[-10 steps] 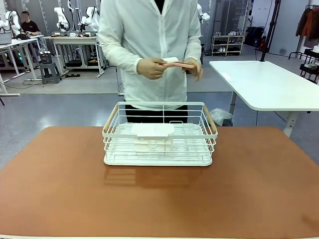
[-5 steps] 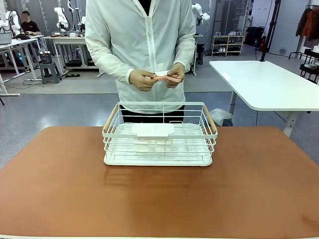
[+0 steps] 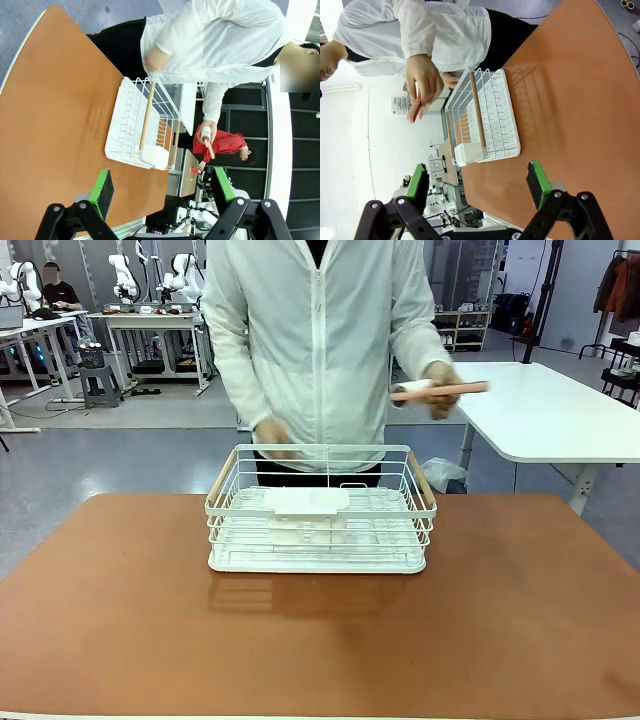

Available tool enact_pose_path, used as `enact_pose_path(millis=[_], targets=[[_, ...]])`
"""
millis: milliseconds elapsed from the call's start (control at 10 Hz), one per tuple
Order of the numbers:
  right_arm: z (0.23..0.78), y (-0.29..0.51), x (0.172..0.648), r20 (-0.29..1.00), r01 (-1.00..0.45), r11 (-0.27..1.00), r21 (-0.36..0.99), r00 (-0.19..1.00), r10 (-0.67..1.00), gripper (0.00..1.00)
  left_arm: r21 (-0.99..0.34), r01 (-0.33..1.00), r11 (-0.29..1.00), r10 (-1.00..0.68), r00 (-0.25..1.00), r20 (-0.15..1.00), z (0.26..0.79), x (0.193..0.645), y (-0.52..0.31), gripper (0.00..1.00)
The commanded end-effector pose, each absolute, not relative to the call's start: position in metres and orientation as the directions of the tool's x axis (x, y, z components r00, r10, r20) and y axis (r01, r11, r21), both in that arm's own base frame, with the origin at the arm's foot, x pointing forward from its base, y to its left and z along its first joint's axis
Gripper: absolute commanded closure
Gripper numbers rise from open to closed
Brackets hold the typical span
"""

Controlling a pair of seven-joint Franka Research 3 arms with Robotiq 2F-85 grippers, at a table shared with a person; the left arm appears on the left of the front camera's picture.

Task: Clean the table.
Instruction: Pick up the Lint Roller when the human hands it over.

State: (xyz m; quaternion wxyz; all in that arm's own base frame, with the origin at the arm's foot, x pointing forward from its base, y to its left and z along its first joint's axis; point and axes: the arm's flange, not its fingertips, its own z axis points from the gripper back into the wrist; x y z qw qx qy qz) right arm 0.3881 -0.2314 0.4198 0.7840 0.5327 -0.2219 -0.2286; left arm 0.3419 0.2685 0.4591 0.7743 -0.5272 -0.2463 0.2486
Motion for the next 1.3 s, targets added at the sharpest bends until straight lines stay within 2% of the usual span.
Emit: enact_pose_path(millis=[0,800,900,1000,1200], targets=[[0.422,-0.23,0.386,0.112,0.109,0.324,0.94,0.797,-0.593,0.0,-0.945,-0.103,0.312,0.642,0.756,0.129,0.461,0.34,0.27,0.0],[0.42,-0.231,0.388,0.105,0.122,0.328,0.937,0.797,-0.595,0.0,-0.945,-0.103,0.312,0.642,0.756,0.129,0.461,0.34,0.27,0.0],[0.43,-0.22,0.386,0.082,0.137,0.31,0.941,0.796,-0.6,0.0,-0.945,-0.103,0.312,0.642,0.756,0.129,0.461,0.34,0.27,0.0],[0.443,-0.205,0.385,0.037,0.215,0.307,0.927,0.763,-0.645,0.0,-0.945,-0.103,0.312,0.642,0.756,0.129,0.461,0.34,0.27,0.0],[0.474,-0.156,0.381,-0.096,0.324,0.212,0.922,0.722,-0.685,0.0,-0.945,-0.103,0.312,0.642,0.756,0.129,0.461,0.34,0.27,0.0]])
